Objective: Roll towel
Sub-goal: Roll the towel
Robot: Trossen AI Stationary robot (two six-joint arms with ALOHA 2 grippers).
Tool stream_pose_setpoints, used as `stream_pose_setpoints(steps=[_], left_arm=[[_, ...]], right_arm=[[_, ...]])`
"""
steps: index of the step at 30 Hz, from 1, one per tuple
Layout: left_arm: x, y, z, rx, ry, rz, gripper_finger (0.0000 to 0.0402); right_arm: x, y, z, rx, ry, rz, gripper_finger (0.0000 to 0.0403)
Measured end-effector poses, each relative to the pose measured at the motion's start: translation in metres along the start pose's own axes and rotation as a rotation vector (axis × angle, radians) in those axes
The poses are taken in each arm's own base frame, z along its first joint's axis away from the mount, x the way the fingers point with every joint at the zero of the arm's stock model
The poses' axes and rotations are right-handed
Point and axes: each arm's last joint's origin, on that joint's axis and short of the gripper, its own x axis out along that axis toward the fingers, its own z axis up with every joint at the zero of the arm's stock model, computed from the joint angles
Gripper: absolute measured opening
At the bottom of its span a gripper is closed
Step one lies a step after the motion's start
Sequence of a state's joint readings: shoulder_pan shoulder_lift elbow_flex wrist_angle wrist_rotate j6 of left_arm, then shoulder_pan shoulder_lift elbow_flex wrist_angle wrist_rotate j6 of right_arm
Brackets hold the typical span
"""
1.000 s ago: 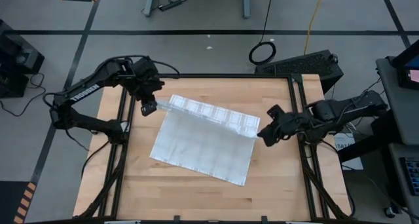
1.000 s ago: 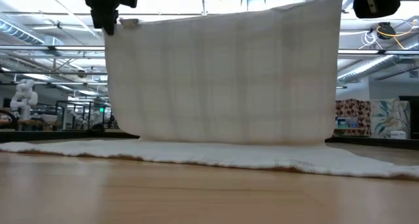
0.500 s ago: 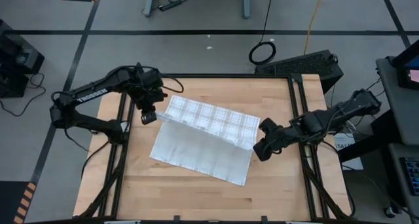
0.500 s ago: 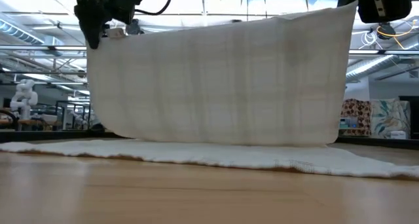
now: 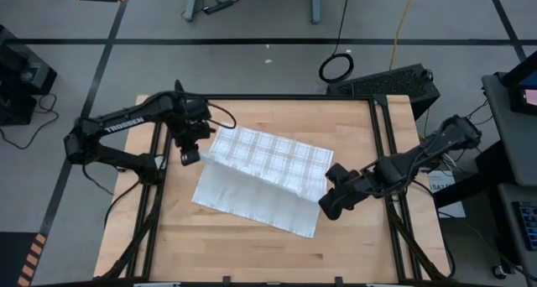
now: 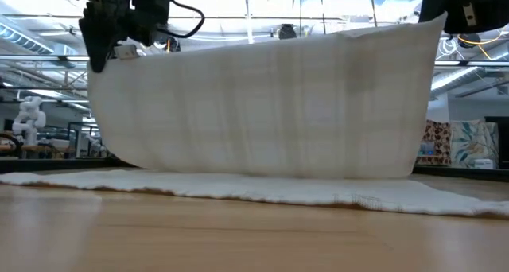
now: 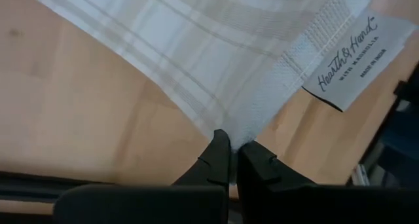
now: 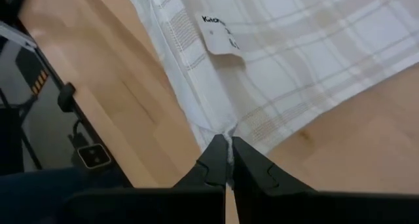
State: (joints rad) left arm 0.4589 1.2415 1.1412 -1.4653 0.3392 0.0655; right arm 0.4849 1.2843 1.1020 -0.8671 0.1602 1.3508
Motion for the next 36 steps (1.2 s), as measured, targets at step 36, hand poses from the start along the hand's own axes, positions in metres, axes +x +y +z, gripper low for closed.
stream_pose_setpoints(steps=[36], left_arm=[[0.055,-0.001,-0.008,0.006,0.115,0.029,0.0015]], right_arm=[[0.071,0.027,-0.031,-0.127,0.089,-0.043,0.0019]])
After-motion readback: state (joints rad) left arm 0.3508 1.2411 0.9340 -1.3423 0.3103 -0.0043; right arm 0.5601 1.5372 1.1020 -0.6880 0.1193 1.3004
